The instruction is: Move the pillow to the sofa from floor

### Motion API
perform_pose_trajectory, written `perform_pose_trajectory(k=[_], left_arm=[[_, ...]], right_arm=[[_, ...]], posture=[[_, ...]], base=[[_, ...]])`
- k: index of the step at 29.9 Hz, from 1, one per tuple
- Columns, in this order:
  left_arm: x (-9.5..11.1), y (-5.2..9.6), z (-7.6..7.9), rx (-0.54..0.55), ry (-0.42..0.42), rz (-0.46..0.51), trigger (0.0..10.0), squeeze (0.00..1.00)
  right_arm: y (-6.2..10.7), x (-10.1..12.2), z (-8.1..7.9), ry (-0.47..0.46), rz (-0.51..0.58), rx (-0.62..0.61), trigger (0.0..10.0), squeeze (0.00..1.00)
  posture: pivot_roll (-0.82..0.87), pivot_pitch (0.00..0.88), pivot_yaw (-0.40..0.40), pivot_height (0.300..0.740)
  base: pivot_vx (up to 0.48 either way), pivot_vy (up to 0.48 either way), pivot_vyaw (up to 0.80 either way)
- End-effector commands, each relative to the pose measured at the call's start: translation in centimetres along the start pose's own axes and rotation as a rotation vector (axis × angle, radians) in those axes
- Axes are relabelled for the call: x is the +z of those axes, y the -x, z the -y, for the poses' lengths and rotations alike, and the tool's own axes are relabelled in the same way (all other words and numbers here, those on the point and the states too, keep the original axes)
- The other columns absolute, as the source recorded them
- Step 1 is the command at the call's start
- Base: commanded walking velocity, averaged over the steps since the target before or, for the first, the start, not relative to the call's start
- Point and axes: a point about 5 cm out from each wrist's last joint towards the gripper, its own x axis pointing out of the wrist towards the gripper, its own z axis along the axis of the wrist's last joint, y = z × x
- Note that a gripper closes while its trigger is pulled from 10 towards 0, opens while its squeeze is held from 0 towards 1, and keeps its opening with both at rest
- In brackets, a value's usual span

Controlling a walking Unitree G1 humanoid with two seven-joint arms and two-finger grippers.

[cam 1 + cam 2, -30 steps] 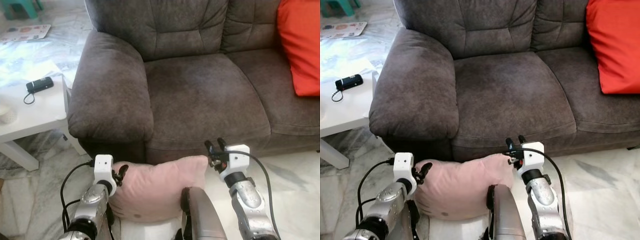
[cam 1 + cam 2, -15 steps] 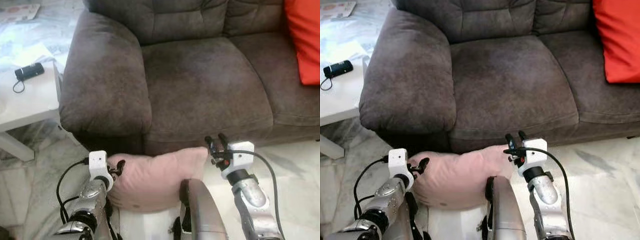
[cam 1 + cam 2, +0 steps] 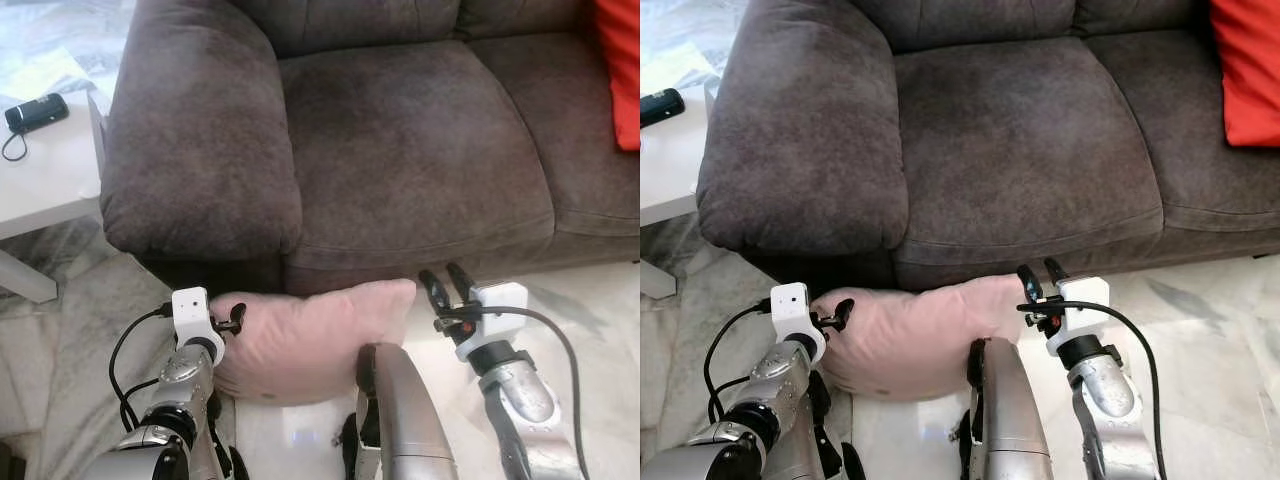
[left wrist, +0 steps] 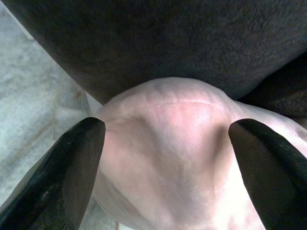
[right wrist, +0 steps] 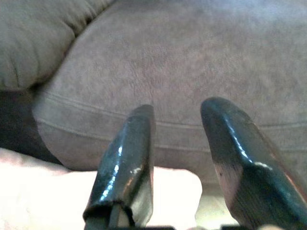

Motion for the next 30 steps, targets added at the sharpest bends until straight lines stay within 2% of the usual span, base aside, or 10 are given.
perform_pose_trajectory(k=[1, 4, 6, 13, 19, 26, 27, 28, 29, 30], left_arm=[[-0.9, 0.2, -0.2, 0.016, 0.027, -0.036, 10.0, 0.0], [-0.8, 0.1, -0.3, 0.02, 0.011, -0.046, 10.0, 0.0], [-0.7, 0.1, -0.5, 0.024, -0.002, -0.054, 10.0, 0.0], [-0.6, 0.1, -1.0, 0.047, -0.026, -0.05, 10.0, 0.0], [-0.7, 0.3, -1.7, 0.107, -0.055, -0.046, 10.0, 0.0], [-1.7, 0.5, -1.4, 0.096, -0.033, -0.085, 10.0, 0.0], [-1.9, 0.6, -1.3, 0.1, -0.026, -0.094, 4.6, 0.0], [-1.9, 0.6, -1.3, 0.1, -0.026, -0.094, 4.6, 0.0], [-2.0, 0.6, -1.3, 0.1, -0.026, -0.097, 0.0, 0.0], [-2.0, 0.6, -1.2, 0.101, -0.026, -0.097, 0.0, 0.0]], right_arm=[[0.3, 0.9, 0.3, -0.002, 0.017, -0.003, 10.0, 0.0], [0.0, 1.8, 0.5, 0.008, 0.04, -0.004, 10.0, 0.0], [-0.9, 2.7, 0.7, 0.012, 0.064, -0.006, 10.0, 0.0], [-1.6, 3.3, 0.1, 0.0, 0.07, 0.026, 10.0, 0.0], [-0.9, 3.2, -0.1, -0.01, 0.052, 0.038, 10.0, 0.0], [-0.1, 3.3, 0.3, 0.0, 0.035, 0.034, 10.0, 0.0], [0.0, 3.3, 0.4, 0.001, 0.03, 0.032, 10.0, 0.0], [0.0, 3.3, 0.4, 0.001, 0.03, 0.032, 10.0, 0.0], [0.1, 3.4, 0.4, 0.002, 0.025, 0.032, 10.0, 0.0], [0.2, 3.4, 0.4, 0.002, 0.023, 0.032, 10.0, 0.0]], posture=[[-0.21, 0.351, -0.066, 0.518], [-0.22, 0.359, -0.068, 0.518], [-0.22, 0.37, -0.073, 0.518], [-0.22, 0.382, -0.085, 0.518], [-0.23, 0.388, -0.096, 0.518], [-0.26, 0.392, -0.104, 0.518], [-0.26, 0.393, -0.105, 0.518], [-0.26, 0.393, -0.105, 0.518], [-0.26, 0.394, -0.107, 0.518], [-0.26, 0.395, -0.107, 0.518]], base=[[0.0, 0.0, 0.0], [0.0, 0.0, 0.0], [0.0, 0.0, 0.0], [0.0, 0.0, 0.0], [0.0, 0.0, 0.0], [0.0, 0.0, 0.0], [0.0, 0.0, 0.0], [0.0, 0.0, 0.0], [0.0, 0.0, 0.0], [0.0, 0.0, 0.0]])
